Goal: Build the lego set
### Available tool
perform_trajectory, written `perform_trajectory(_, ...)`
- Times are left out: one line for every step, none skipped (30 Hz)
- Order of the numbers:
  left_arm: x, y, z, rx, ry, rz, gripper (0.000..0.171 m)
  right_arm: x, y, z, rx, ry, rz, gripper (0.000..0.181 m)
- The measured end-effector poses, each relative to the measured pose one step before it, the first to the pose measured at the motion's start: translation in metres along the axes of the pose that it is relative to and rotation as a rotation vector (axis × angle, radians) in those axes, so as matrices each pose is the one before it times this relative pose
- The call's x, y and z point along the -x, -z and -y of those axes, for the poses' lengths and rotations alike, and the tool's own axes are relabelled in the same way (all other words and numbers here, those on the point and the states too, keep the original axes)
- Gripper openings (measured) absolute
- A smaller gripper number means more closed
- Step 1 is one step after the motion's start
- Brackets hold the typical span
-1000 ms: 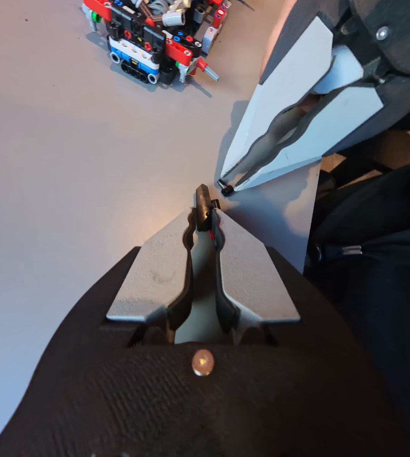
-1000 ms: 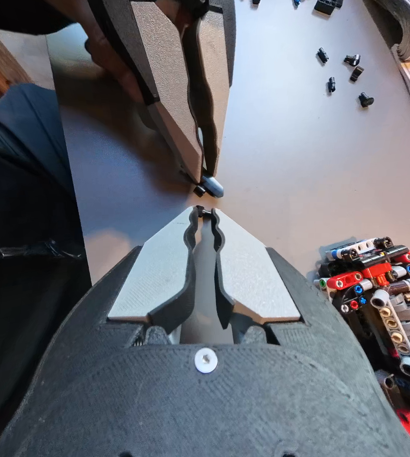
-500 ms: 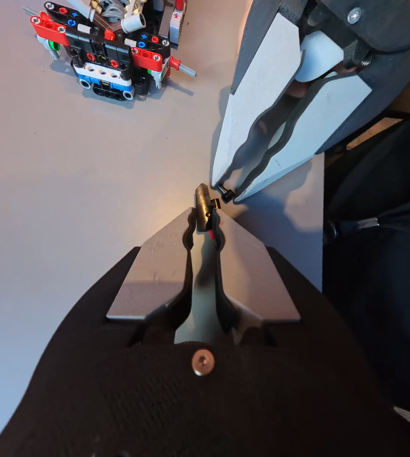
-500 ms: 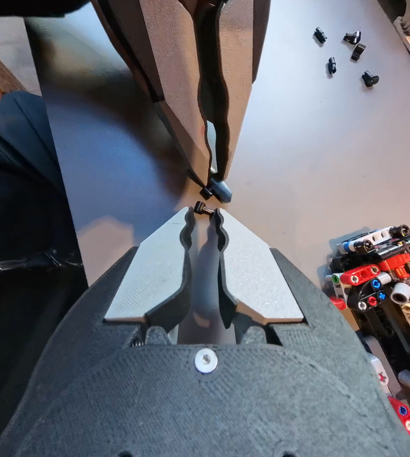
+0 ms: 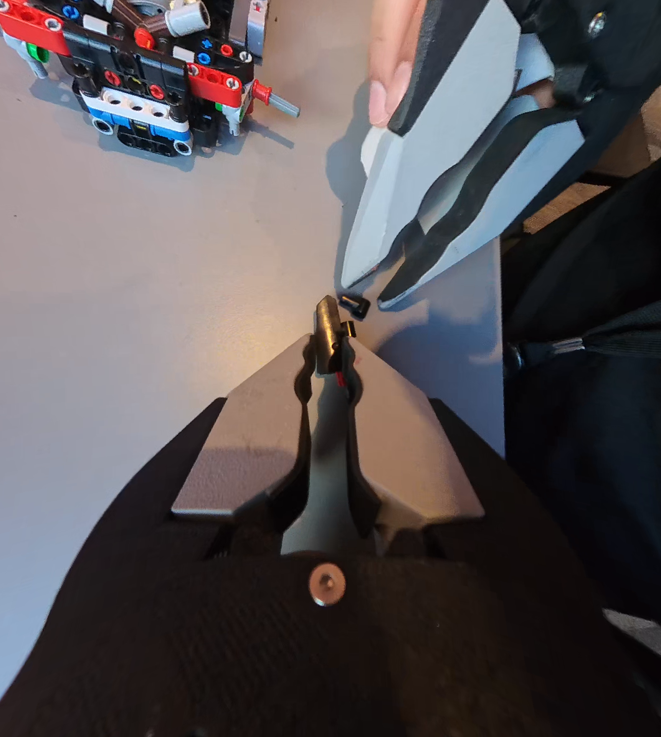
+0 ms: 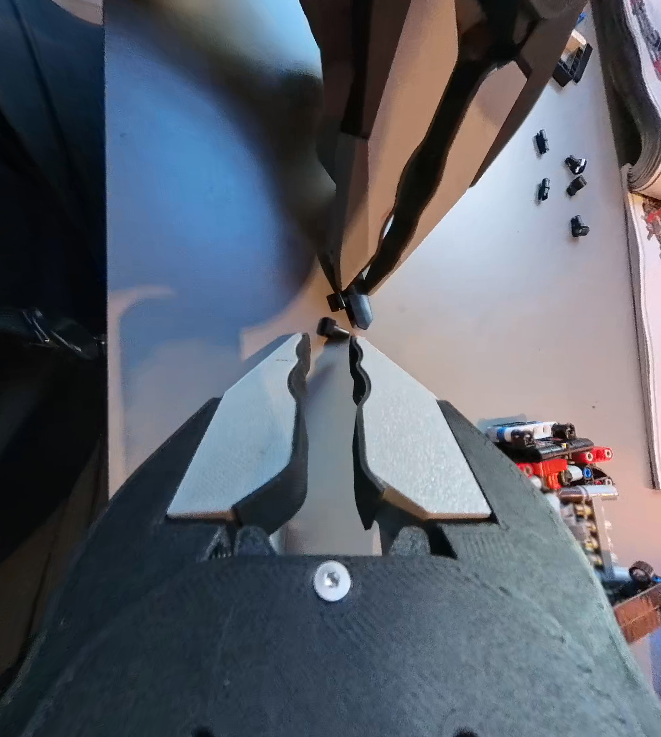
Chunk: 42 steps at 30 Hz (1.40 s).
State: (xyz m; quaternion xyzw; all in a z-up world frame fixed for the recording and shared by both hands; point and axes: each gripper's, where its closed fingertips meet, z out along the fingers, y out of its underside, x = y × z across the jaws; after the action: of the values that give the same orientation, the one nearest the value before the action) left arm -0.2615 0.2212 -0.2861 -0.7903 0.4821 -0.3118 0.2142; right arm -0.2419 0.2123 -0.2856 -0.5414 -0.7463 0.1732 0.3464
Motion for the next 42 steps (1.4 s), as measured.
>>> perform_trajectory(-0.00064,-0.00097,0.00086,-0.00911,0.0214,-0.0058,0.009,-0.00064,0.00134,-0.00142,0.0015,-0.011,-0.01,0.017)
perform_trajectory(-0.00049,-0.00082,0.00093,-0.01419,0.0308,-0.007,0.008,-0.00157,0.00146,-0.00199,0.003,-0.0182,-0.0134,0.017)
perform_trajectory(-0.00022,-0.00034,0.00088,-0.01796,0.0449,-0.0097,0.008,-0.00165,0.00158,-0.00177,0.0019,-0.0279,-0.0113,0.017)
perform_trajectory(0.00014,0.00009,0.00085,-0.02163,0.0618,-0.0142,0.009,-0.00193,0.00147,-0.00078,-0.0025,-0.0423,-0.01,0.016)
perform_trajectory(0.00031,0.00014,0.00113,-0.02743,0.0687,-0.0167,0.009,-0.00054,0.00114,0.00059,-0.0086,-0.0588,0.0006,0.016)
perform_trajectory(0.00015,0.0002,0.00078,-0.02997,0.0578,-0.0176,0.009,0.00183,0.00051,0.00182,-0.0132,-0.0707,0.0162,0.015)
perform_trajectory(0.00006,0.00069,0.0002,-0.02668,0.0466,-0.0155,0.009,0.00278,-0.0002,0.00194,-0.0132,-0.0669,0.0186,0.015)
perform_trajectory(0.00029,0.00155,-0.00044,-0.01364,0.0473,-0.0107,0.009,0.00133,-0.00096,0.00164,-0.0119,-0.0502,0.0061,0.015)
perform_trajectory(0.00076,0.00172,-0.00046,-0.00949,0.03,-0.0018,0.009,0.00001,-0.00144,0.00158,-0.013,-0.035,-0.0055,0.015)
perform_trajectory(0.00094,0.00135,-0.00046,-0.00765,0.0182,0.0028,0.009,-0.00081,-0.00235,0.00089,-0.0071,-0.0282,-0.0106,0.015)
perform_trajectory(0.00045,0.00097,-0.00048,-0.00442,0.0146,0.0,0.009,-0.00071,-0.00275,-0.0005,0.0064,-0.0239,-0.008,0.015)
perform_trajectory(0.0,0.00068,-0.00042,-0.00301,0.0152,-0.0031,0.009,-0.00084,-0.00258,-0.00118,0.0158,-0.0168,-0.0078,0.015)
perform_trajectory(-0.00048,0.00036,-0.00068,-0.00074,0.0158,-0.0079,0.009,-0.00169,-0.00183,-0.00091,0.0135,-0.0111,-0.0133,0.015)
perform_trajectory(-0.00124,-0.00003,-0.00119,0.00262,0.0134,-0.0135,0.009,-0.00074,-0.00119,-0.00029,0.0071,-0.0102,-0.007,0.014)
perform_trajectory(-0.00164,-0.00008,-0.00148,0.00435,0.0148,-0.0164,0.009,0.00074,-0.00049,0.0002,0.0013,-0.0095,0.0032,0.014)
perform_trajectory(-0.00128,-0.00017,-0.00122,0.00237,0.0121,-0.0132,0.009,0.00131,0.00012,0.00001,0.0003,-0.0017,0.0071,0.008)
perform_trajectory(-0.00094,-0.00004,-0.00103,0.00101,0.0058,-0.0079,0.009,0.00097,0.0002,-0.00033,0.0004,0.0109,0.0048,0.003)
perform_trajectory(-0.00095,0.00009,-0.00117,0.0032,0.0,-0.0054,0.009,0.00063,0.00018,-0.00021,-0.0008,0.0201,0.007,0.003)
perform_trajectory(-0.00044,-0.0002,-0.00069,0.00219,-0.0049,-0.0007,0.009,0.00093,0.00045,-0.0001,-0.0021,0.0255,0.0152,0.003)
perform_trajectory(-0.00016,-0.00016,-0.00024,-0.00019,-0.0064,0.0029,0.009,0.00039,0.00056,-0.00033,-0.0022,0.0293,0.0148,0.003)
perform_trajectory(0.00005,-0.00001,-0.00002,-0.00094,-0.0047,0.0027,0.009,-0.00104,0.00062,-0.00103,0.0005,0.0263,0.0071,0.003)
perform_trajectory(-0.00003,-0.00013,-0.00009,-0.00111,-0.0031,0.0019,0.009,-0.00311,0.00091,-0.00184,0.0053,0.0063,-0.0035,0.003)
perform_trajectory(0.00017,0.00018,0.00008,-0.00139,-0.0012,0.0018,0.009,-0.0037,0.0014,-0.00177,0.0083,-0.0147,-0.006,0.003)
perform_trajectory(0.00037,0.00015,0.00021,-0.00314,-0.0005,0.0037,0.009,-0.0026,0.00156,-0.00175,0.0086,-0.0162,-0.0008,0.003)
perform_trajectory(0.00045,0.00023,0.00024,-0.00373,-0.0023,0.0051,0.009,-0.00167,0.00167,-0.00183,0.005,-0.0039,-0.0011,0.004)
perform_trajectory(0.00017,0.00003,0.0,-0.00177,-0.0043,0.0038,0.009,-0.00214,0.00172,-0.00201,0.0029,0.0083,-0.0102,0.004)
perform_trajectory(0.00011,0.00016,0.00007,-0.00188,-0.0005,0.0022,0.009,-0.00123,0.00184,-0.00207,0.0017,0.0179,-0.0073,0.003)
perform_trajectory(0.00019,0.00005,0.00012,-0.00081,0.0036,-0.0017,0.009,0.00096,0.00185,-0.00176,0.0005,0.0243,0.0058,0.003)
perform_trajectory(-0.00021,0.00015,0.00012,0.00033,0.0048,-0.006,0.009,0.00072,0.0018,-0.00181,0.0016,0.0254,0.007,0.003)
perform_trajectory(-0.00018,0.00014,0.00005,0.00076,0.007,-0.0086,0.009,-0.00114,0.00173,-0.00226,0.0054,0.0229,-0.001,0.003)
perform_trajectory(-0.0002,0.0001,-0.00006,0.00149,0.009,-0.0091,0.009,-0.00212,0.00207,-0.00267,0.0093,0.0185,-0.0016,0.003)
perform_trajectory(-0.0003,0.00003,-0.00024,0.00352,0.0087,-0.0102,0.009,-0.00279,0.00237,-0.00316,0.0125,0.0122,-0.0024,0.003)
perform_trajectory(-0.00038,-0.00009,-0.00039,0.00528,0.0081,-0.0101,0.008,-0.00442,0.00233,-0.00366,0.014,0.0053,-0.01,0.003)
perform_trajectory(0.00006,0.00002,0.00004,0.00266,0.0085,-0.0064,0.008,-0.00478,0.00225,-0.00372,0.0122,-0.0002,-0.0104,0.003)
perform_trajectory(0.00001,0.00004,0.00012,0.00076,0.006,-0.0049,0.008,-0.00371,0.00207,-0.00327,0.0081,-0.0038,-0.0029,0.003)
perform_trajectory(0.00005,0.00012,0.00015,-0.00103,0.0027,-0.0022,0.008,-0.00363,0.00198,-0.0028,0.0042,-0.0082,-0.005,0.004)
perform_trajectory(0.00015,0.00013,0.00012,-0.00116,0.002,0.0002,0.008,-0.00337,0.00183,-0.00239,0.0022,-0.0111,-0.0079,0.004)
perform_trajectory(0.00022,0.00012,0.00013,-0.00125,0.002,0.0008,0.008,-0.00136,0.00145,-0.00183,-0.001,-0.0098,0.0007,0.004)
perform_trajectory(-0.00001,0.00013,0.00014,-0.00091,0.0042,-0.0019,0.008,-0.00006,0.00105,-0.00161,-0.0022,-0.0066,0.0034,0.004)
perform_trajectory(0.00014,0.00014,0.0002,-0.00025,0.0077,-0.0054,0.008,-0.001,0.00086,-0.00177,-0.0005,-0.0026,-0.0059,0.005)
perform_trajectory(-0.00013,0.0002,0.00016,0.00047,0.0099,-0.0083,0.008,-0.00178,0.00092,-0.00203,0.0009,-0.0002,-0.0118,0.005)
perform_trajectory(-0.00022,0.00021,0.00003,0.00194,0.0118,-0.0116,0.008,-0.0024,0.00138,-0.00206,0.0027,-0.0047,-0.0135,0.005)
